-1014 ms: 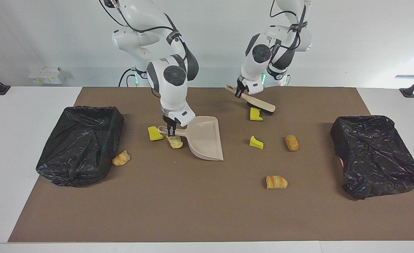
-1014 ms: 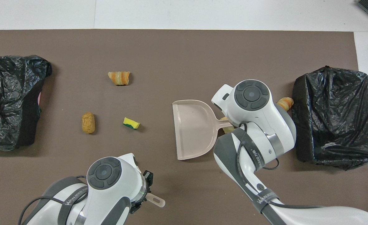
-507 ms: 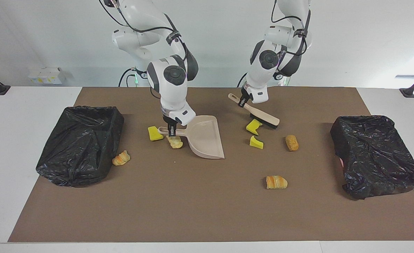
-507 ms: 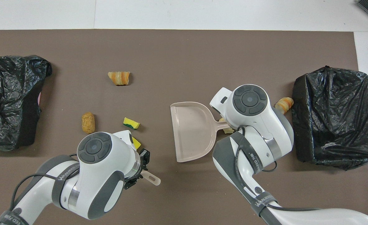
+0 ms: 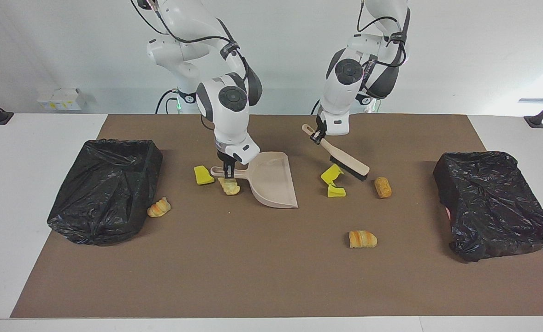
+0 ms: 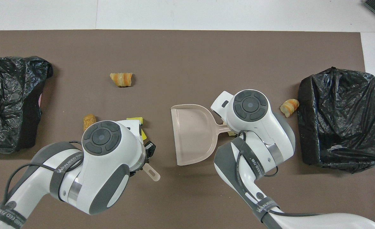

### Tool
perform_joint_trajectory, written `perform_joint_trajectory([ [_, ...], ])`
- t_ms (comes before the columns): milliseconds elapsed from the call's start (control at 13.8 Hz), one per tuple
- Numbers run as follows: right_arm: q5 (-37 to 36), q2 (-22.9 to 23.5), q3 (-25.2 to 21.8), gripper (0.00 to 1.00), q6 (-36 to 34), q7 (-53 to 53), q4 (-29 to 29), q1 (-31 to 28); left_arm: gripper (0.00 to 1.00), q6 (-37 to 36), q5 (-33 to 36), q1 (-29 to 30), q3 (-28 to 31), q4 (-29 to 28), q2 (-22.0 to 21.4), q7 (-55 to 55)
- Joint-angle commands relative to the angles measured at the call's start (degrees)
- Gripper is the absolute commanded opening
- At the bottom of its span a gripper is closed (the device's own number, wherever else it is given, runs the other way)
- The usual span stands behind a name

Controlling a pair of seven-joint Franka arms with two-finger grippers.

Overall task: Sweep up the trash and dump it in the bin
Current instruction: 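Move the held brush with the left gripper behind the sponge pieces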

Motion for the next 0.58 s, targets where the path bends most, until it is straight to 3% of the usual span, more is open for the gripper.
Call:
perform_joint_trajectory([
  [0,-1.12,-0.78,0.27,0.0,1.48,2.21,-1.53,0.05,0.0,-3.87,2.56,4.39,0.01,2.2,0.17,11.17],
  [290,-1.12,-0.78,0.27,0.0,1.39,2.74,-1.53,0.06,0.0,-9.31,6.77,10.9,0.01,5.71,-0.09,22.79],
  [507,-1.12,-0.78,0.27,0.0,1.3,2.74,-1.53,0.14,0.0,-9.07,7.57,15.39,0.01,5.72,0.17,32.18],
])
